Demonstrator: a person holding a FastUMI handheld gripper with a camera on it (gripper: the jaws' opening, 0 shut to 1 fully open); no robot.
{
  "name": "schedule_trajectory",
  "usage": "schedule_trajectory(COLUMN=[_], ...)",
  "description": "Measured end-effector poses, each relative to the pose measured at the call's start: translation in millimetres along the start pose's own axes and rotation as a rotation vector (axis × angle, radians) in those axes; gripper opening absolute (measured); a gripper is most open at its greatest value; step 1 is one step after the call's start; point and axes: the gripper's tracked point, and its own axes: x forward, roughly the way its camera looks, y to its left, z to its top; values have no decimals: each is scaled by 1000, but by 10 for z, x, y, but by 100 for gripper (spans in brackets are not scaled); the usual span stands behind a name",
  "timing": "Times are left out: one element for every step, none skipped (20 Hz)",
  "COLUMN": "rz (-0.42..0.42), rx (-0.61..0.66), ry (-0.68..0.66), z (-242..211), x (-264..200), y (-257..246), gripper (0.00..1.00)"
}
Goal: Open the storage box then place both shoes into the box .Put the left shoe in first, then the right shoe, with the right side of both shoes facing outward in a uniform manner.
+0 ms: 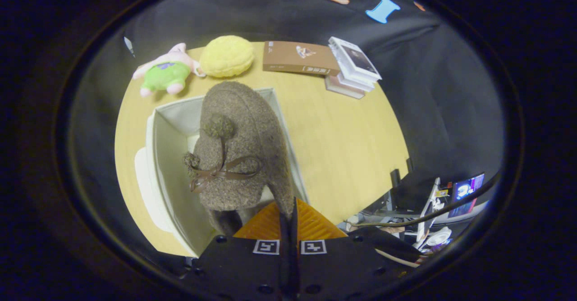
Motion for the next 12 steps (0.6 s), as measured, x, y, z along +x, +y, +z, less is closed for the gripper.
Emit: schedule_trajectory(rz=[-3,-10,-15,-10,2,20,36,44,50,59,67,77], rx=[-14,-31,-49,-60,-62,-58,-54,-49,-43,-37,-32,-21], ry=[12,26,38,49,57,65,73,75,74,76,80,81], z=[-17,-43,-57,-65,-72,-76,-94,-93,-91,-89,-101,-88], x=[89,166,251,323,399,458,516,550,593,604,612,607], y=[20,29,42,66,112,158,197,204,195,192,183,186], gripper=[3,3,4,4,4,4,4,4,5,5,7,9])
